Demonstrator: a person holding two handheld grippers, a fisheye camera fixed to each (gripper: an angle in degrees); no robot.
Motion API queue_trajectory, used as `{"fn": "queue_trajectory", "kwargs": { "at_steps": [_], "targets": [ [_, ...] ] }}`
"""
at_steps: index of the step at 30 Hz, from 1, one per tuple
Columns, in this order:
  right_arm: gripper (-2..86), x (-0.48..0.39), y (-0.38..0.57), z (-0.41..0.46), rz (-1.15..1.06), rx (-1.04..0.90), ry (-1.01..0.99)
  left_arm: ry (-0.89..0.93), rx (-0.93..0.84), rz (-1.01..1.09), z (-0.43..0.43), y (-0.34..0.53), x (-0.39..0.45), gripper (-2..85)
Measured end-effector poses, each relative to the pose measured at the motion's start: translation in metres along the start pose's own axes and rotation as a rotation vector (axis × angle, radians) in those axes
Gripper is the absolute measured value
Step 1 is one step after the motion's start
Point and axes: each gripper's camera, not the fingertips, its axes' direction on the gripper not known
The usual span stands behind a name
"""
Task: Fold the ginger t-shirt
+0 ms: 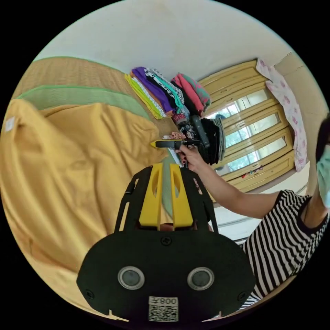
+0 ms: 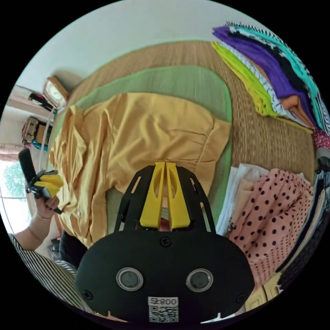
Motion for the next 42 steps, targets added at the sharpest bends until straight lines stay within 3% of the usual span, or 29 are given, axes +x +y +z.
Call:
{"fn": "queue_trajectory", "kwargs": {
  "at_steps": [3,8,11,15,19,21,27,31,34,38,42],
  "targets": [
    [0.2,0.006,-0.002,0.001,0.046,0.038,-0.099,-0.143,0.137,-0.124,-0.074,0.051,-0.007,4.6],
    [0.2,-0.026,-0.002,-0.011,0.033,0.118,-0.048,-0.560,0.480,-0.495,-0.217,0.146,-0.025,6.5],
    [0.2,-0.053,-0.005,-0.003,0.016,0.114,-0.056,-0.754,0.553,-0.591,-0.272,0.161,-0.033,6.4],
    [0.2,-0.085,-0.012,0.021,0.003,0.062,-0.062,-0.836,0.433,-0.620,-0.303,0.140,-0.054,4.2],
    [0.2,-0.107,-0.019,0.044,0.021,0.031,-0.047,-1.030,0.115,-0.681,-0.306,0.123,-0.072,1.4],
    [0.2,-0.110,-0.020,0.050,0.033,0.028,-0.050,-1.103,0.086,-0.697,-0.311,0.137,-0.065,0.9],
    [0.2,-0.109,-0.017,0.072,0.071,0.038,-0.054,-1.022,0.140,-0.736,-0.330,0.215,-0.031,0.5],
    [0.5,-0.109,-0.010,0.076,0.102,0.087,-0.074,-0.896,0.290,-0.660,-0.343,0.232,-0.005,1.2],
    [1.1,-0.127,-0.005,0.066,0.066,0.174,-0.116,-0.705,0.340,-0.467,-0.339,0.207,0.005,3.3],
    [4.5,-0.188,-0.023,0.069,-0.123,0.216,-0.166,-0.521,0.250,-0.262,-0.308,0.140,0.002,7.6],
    [7.3,-0.246,-0.057,0.095,-0.265,0.182,-0.096,-0.474,0.169,-0.197,-0.281,0.086,-0.007,11.5]
  ]
}}
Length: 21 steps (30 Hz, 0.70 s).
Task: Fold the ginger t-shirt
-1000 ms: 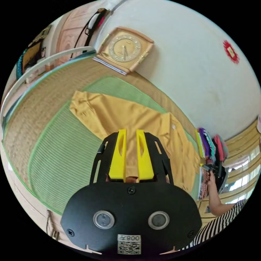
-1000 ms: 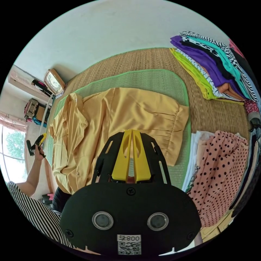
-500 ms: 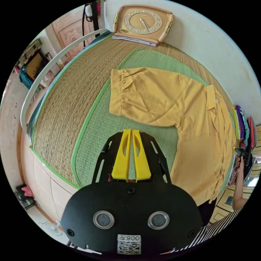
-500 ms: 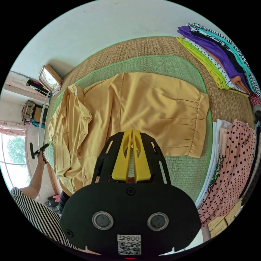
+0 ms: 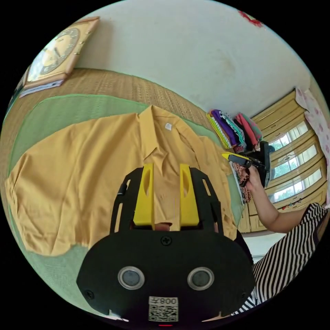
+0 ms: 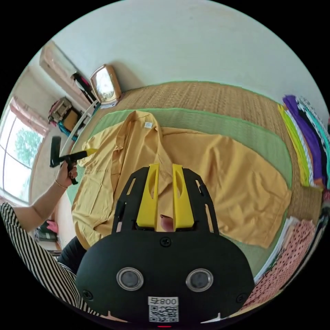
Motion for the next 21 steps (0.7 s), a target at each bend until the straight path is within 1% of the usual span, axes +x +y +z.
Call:
{"fn": "queue_trajectory", "kwargs": {
  "at_steps": [3,5,6,9,13,16,21],
  "targets": [
    [8.2,-0.023,-0.030,0.033,-0.069,-0.039,0.065,-0.044,-0.047,0.005,0.018,-0.027,0.005,12.8],
    [8.0,-0.030,-0.046,0.060,-0.096,-0.073,0.147,-0.133,-0.056,-0.001,0.023,-0.037,0.005,11.7],
    [7.8,-0.030,-0.048,0.068,-0.093,-0.087,0.169,-0.147,-0.060,-0.002,0.024,-0.039,0.004,10.5],
    [6.9,-0.025,-0.056,0.102,-0.083,-0.178,0.165,-0.199,-0.086,-0.022,0.023,-0.041,-0.002,4.4],
    [3.9,-0.015,-0.057,0.117,-0.074,-0.215,0.156,-0.173,-0.054,-0.013,0.007,-0.038,-0.007,1.6],
    [1.5,-0.004,-0.060,0.111,-0.036,-0.188,0.097,-0.139,-0.002,0.003,-0.011,-0.039,-0.006,0.9],
    [0.7,0.015,-0.075,0.069,0.066,-0.014,-0.041,-0.090,0.082,0.059,-0.039,-0.052,0.002,0.7]
  ]
}}
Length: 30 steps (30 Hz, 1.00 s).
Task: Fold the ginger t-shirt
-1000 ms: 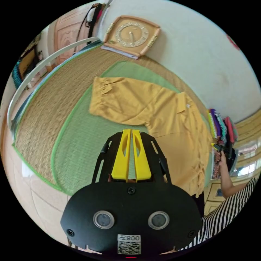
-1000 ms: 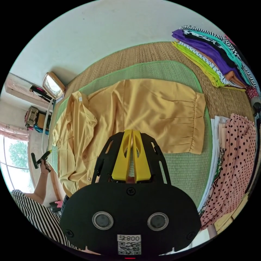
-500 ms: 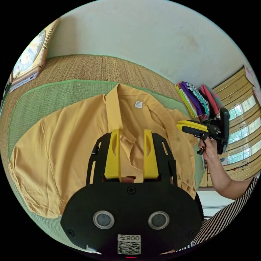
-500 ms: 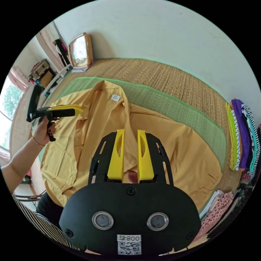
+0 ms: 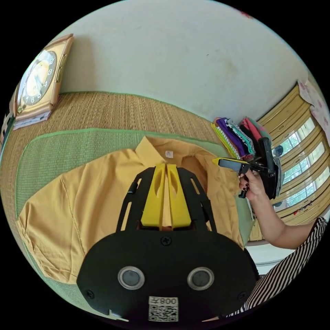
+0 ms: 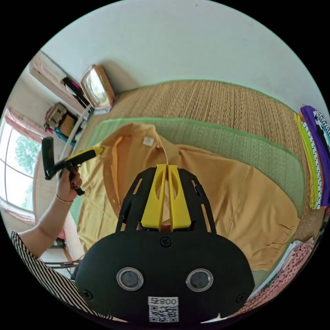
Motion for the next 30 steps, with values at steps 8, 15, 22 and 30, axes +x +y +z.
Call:
{"fn": "queue_trajectory", "kwargs": {
  "at_steps": [8,15,22,30],
  "targets": [
    [0.7,0.013,-0.053,-0.012,0.062,0.097,-0.069,-0.009,0.013,0.038,0.000,-0.046,-0.003,1.1],
    [1.7,0.040,-0.083,0.054,0.136,-0.054,-0.065,0.006,-0.189,-0.033,0.055,-0.052,-0.033,4.0],
    [4.1,0.063,-0.082,0.082,0.134,-0.094,-0.089,0.113,-0.067,-0.023,0.047,-0.032,-0.045,6.5],
    [5.7,0.090,-0.029,0.036,0.098,-0.001,-0.116,0.112,0.052,-0.046,-0.003,0.021,-0.069,6.3]
  ]
}}
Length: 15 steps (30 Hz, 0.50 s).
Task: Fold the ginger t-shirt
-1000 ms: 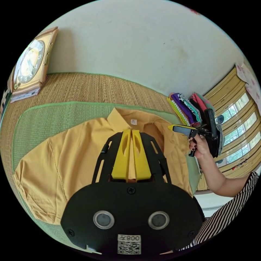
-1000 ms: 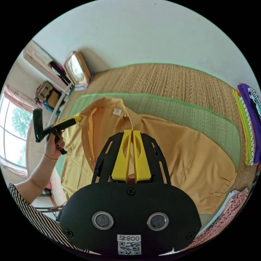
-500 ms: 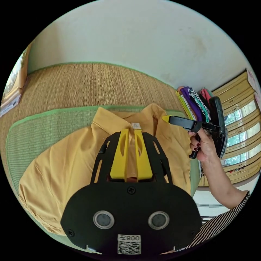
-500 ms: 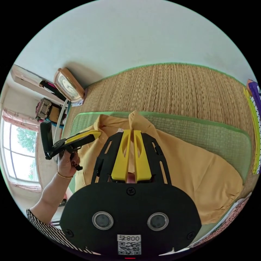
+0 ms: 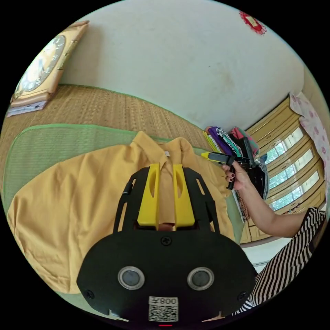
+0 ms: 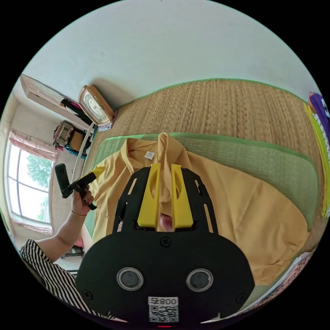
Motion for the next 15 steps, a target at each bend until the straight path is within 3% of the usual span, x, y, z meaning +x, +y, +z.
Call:
{"fn": "queue_trajectory", "kwargs": {
  "at_steps": [3,7,15],
  "targets": [
    [4.0,0.031,0.036,-0.012,0.058,0.018,0.089,-0.145,0.005,-0.101,-0.014,0.021,-0.029,4.4],
    [1.2,0.080,0.060,0.000,0.179,-0.003,0.208,-0.388,-0.115,-0.223,-0.005,0.029,-0.068,1.6],
    [0.2,0.112,0.087,-0.002,0.260,0.093,0.164,-0.421,-0.052,-0.279,-0.016,0.048,-0.095,0.3]
  ]
}}
